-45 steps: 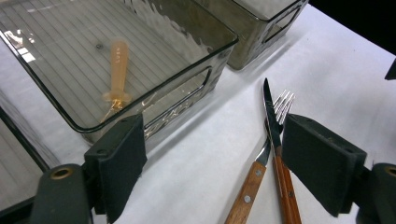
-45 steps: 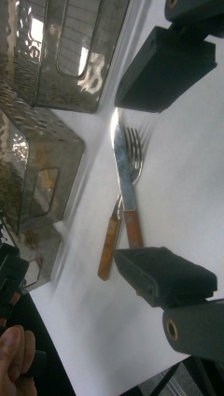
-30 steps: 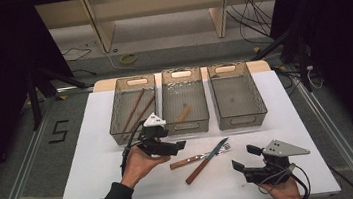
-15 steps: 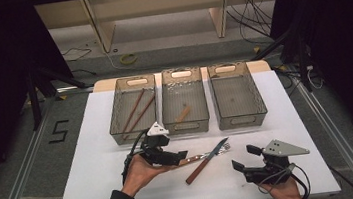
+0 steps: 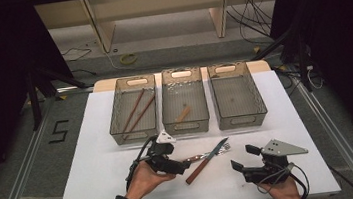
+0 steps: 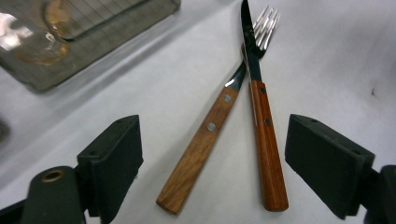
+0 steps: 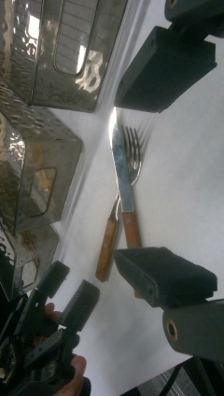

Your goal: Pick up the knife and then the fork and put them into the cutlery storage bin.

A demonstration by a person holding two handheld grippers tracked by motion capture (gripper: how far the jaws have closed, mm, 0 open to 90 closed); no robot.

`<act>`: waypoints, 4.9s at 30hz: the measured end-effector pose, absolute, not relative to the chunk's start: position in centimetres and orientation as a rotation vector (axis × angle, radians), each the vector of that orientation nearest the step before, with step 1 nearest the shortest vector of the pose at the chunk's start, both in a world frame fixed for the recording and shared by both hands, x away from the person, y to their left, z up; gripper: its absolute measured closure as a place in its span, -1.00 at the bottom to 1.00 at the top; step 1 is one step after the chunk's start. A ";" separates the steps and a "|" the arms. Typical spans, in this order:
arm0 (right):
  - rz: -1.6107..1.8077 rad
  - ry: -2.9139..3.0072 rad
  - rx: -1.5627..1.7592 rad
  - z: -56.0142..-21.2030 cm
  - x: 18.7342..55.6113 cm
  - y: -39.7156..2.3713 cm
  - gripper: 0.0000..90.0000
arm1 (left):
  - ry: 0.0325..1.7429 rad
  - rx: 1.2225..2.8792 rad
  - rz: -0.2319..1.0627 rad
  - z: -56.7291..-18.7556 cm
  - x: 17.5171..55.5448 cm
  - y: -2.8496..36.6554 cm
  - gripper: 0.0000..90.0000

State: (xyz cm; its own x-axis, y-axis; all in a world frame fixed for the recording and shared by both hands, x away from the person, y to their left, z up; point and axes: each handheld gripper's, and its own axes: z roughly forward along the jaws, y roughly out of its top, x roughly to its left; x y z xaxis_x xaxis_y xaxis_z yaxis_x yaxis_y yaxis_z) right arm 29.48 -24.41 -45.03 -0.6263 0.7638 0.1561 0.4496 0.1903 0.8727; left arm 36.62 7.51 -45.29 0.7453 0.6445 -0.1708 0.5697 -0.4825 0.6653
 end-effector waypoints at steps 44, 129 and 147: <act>1.396 2.159 1.142 -44.9 29.2 -24.3 -0.48 | 0.728 2.472 0.173 -47.6 34.1 3.5 0.37; 1.008 2.643 0.317 -42.9 30.4 -17.2 -0.06 | 0.439 2.556 0.101 -44.3 32.2 3.0 0.66; 0.813 2.695 0.095 -44.6 30.1 -16.0 0.19 | 0.342 2.563 0.078 -43.7 31.3 2.7 0.66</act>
State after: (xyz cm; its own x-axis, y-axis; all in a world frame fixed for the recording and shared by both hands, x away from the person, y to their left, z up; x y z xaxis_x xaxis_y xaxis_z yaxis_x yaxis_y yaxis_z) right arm 30.09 -16.03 -44.56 -0.9456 0.1550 -0.2862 -0.0292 0.8355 0.5487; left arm 31.30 2.68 -43.65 0.9661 0.2579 -0.0143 0.2261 -0.8176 0.5296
